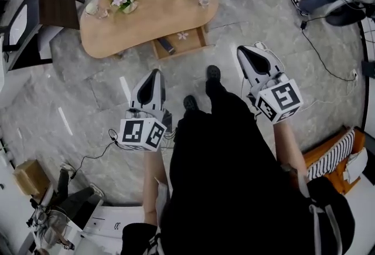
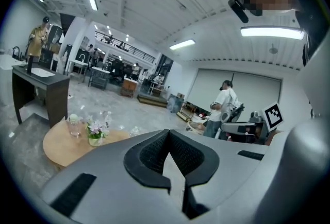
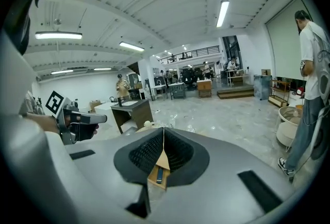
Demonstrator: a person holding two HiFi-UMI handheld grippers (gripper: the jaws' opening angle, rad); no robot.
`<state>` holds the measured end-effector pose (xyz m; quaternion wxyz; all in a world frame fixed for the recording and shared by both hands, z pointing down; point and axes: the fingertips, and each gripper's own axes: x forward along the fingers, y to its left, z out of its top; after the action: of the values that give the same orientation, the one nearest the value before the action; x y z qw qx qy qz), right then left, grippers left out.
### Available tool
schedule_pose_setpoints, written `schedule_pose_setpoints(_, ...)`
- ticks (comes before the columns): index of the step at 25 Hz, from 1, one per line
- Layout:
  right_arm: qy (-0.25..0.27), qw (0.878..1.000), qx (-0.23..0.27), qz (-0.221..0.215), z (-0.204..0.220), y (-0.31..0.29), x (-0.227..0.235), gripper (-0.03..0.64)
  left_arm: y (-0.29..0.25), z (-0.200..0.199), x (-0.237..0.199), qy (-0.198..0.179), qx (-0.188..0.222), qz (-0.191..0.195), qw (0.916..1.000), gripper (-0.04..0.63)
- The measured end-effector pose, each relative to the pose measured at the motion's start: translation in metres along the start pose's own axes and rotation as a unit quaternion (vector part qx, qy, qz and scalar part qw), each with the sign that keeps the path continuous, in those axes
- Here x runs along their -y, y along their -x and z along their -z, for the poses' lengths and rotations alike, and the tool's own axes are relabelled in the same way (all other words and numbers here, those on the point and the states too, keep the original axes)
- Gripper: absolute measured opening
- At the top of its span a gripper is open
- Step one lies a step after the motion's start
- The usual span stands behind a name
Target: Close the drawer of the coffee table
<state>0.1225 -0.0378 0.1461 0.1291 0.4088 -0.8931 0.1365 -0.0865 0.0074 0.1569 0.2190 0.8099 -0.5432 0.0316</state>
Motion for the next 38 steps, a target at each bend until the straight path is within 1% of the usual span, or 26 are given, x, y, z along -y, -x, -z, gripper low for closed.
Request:
schedule_pose_setpoints(5,-0.003,0.998,-0.026,-0.061,0.010,-0.029,0.031,0.014,-0.037,0.004,0.007,0.006,-0.015,-0.046,0.9988,0.014)
schedule_pose_setpoints(8,-0.001,0.995,-0.046,-0.092,0.021,-0.049,0.043,0.014,-0.058,0.010,0.005,0.011,-0.022,-0.065,0.9976,0.014)
schedule_pose_setpoints(12,-0.002,0.992,-0.065,-0.111,0.036,-0.073,0.053,0.014,-0.079,0.020,0.001,0.021,-0.032,-0.075,0.9965,0.014)
schedule_pose_setpoints(14,-0.003,0.991,-0.069,-0.115,0.044,-0.084,0.055,0.014,-0.088,0.027,-0.005,0.016,-0.039,-0.076,0.9962,0.014)
schedule_pose_setpoints(17,-0.003,0.990,-0.080,-0.112,0.060,-0.104,0.054,0.014,-0.096,0.039,-0.026,0.002,-0.052,-0.085,0.9950,0.014)
schedule_pose_setpoints(20,-0.002,0.990,-0.088,-0.110,0.078,-0.129,0.052,0.014,-0.102,0.054,-0.058,0.009,-0.060,-0.094,0.9937,0.014)
schedule_pose_setpoints(23,0.001,0.990,-0.090,-0.104,0.101,-0.151,0.051,0.014,-0.111,0.078,-0.091,0.018,-0.069,-0.088,0.9935,0.014)
schedule_pose_setpoints(27,0.024,0.987,-0.126,-0.095,0.144,-0.173,0.050,0.014,-0.123,0.117,-0.125,0.016,-0.095,-0.077,0.9924,0.014)
schedule_pose_setpoints(31,0.037,0.985,-0.154,-0.067,0.188,-0.199,0.056,0.014,-0.140,0.154,-0.170,-0.007,-0.124,-0.068,0.9900,0.014)
schedule_pose_setpoints(35,0.051,0.979,-0.192,-0.048,0.249,-0.224,0.063,0.014,-0.152,0.208,-0.217,-0.013,-0.157,-0.068,0.9852,0.014)
schedule_pose_setpoints(38,0.040,0.973,-0.224,-0.030,0.293,-0.239,0.070,0.014,-0.154,0.251,-0.247,-0.013,-0.181,-0.073,0.9807,0.014)
